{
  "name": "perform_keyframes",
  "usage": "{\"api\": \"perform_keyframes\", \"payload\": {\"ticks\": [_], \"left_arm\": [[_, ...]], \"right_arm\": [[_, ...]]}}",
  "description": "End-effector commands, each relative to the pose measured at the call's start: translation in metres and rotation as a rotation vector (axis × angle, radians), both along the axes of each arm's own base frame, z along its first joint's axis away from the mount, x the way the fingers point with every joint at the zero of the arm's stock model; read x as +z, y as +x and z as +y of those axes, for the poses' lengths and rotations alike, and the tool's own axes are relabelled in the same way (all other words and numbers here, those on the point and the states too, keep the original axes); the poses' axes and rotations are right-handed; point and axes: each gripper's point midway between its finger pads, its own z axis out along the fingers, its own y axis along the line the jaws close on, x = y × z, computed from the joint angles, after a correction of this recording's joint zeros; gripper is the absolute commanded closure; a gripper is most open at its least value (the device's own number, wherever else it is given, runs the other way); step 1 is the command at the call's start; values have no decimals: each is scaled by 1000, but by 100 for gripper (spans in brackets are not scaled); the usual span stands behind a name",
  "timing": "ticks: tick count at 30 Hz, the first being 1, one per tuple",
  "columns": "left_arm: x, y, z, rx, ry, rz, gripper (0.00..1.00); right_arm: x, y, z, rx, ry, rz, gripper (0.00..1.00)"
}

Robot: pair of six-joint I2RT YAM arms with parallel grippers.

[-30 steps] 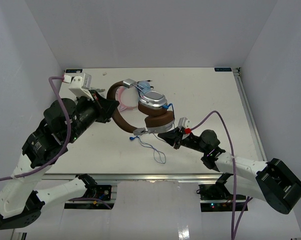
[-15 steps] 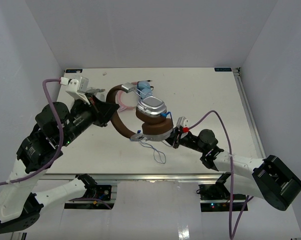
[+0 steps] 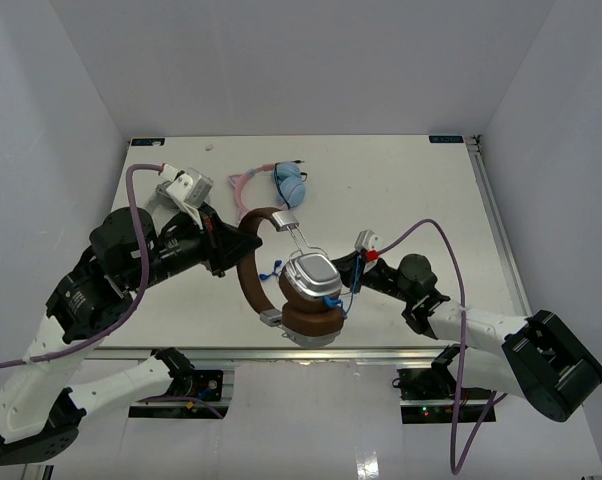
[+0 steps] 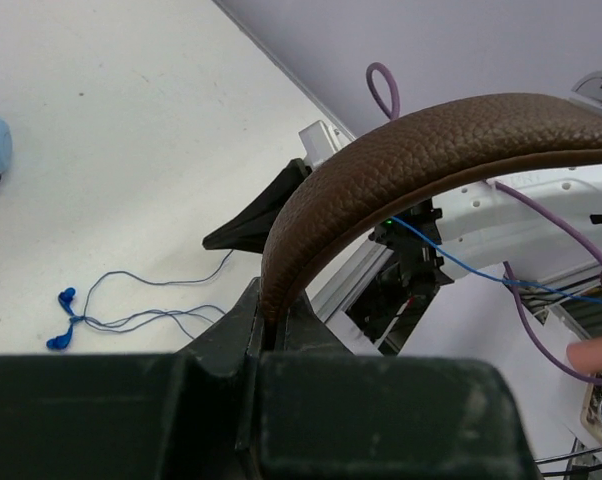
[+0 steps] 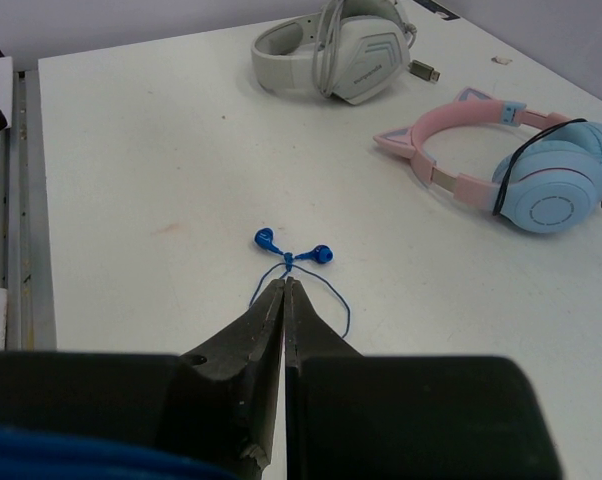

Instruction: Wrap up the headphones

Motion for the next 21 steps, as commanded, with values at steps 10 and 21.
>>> {"api": "perform_keyframes", "payload": {"ticks": [10,21], "left_arm": [[33,42,62,440,-42,-19,100],[45,43,78,517,-80,-27,100]], "right_arm": [[10,-28,14,210,-13,-34,65],[5,-38,17,276,-9,-23,65]]}}
